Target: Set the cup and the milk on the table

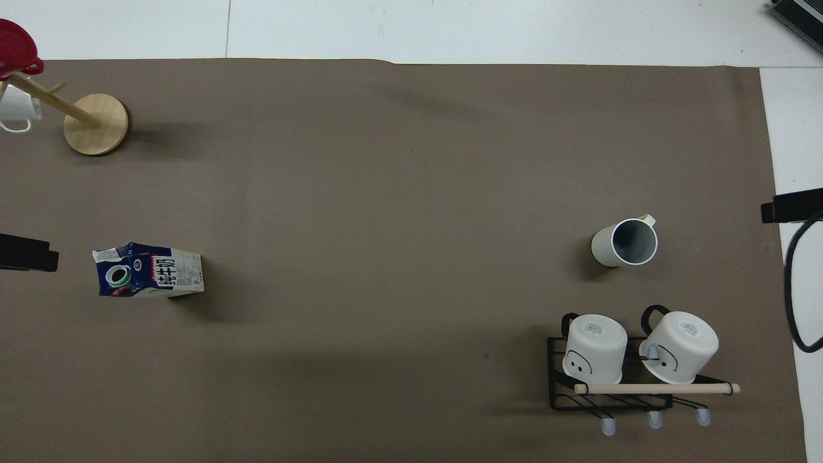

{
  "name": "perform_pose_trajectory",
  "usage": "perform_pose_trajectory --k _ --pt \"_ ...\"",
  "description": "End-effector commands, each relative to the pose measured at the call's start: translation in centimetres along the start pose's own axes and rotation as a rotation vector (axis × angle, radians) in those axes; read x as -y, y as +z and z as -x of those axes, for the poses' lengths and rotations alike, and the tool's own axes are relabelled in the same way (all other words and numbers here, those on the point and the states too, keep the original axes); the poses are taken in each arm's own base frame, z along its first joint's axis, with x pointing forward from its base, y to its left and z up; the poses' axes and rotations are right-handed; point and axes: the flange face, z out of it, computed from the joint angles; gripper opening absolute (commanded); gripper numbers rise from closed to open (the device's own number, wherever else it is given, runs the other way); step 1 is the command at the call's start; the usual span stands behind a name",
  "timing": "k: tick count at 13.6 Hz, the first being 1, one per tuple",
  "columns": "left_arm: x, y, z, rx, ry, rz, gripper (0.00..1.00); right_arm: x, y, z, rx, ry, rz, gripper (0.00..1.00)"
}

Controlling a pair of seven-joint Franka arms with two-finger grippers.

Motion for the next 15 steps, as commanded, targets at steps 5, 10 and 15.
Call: perform_pose_trajectory --k 5,10,15 --pt "-0.09 -0.16 0.02 -0.009 0.011 -0.009 1.0 -0.22 0.08 0.4 0.0 -0.016 -0.005 1.0" --pt "-0.17 -0.21 -0.05 -0.016 0.004 -0.009 1.0 -0.22 0.08 0.4 0.0 -0.016 -0.005 1.0" --pt "-0.1 -0.05 0.29 -0.008 0.006 -0.009 1.0 -0.22 0.08 0.4 0.0 -0.016 -0.005 1.0"
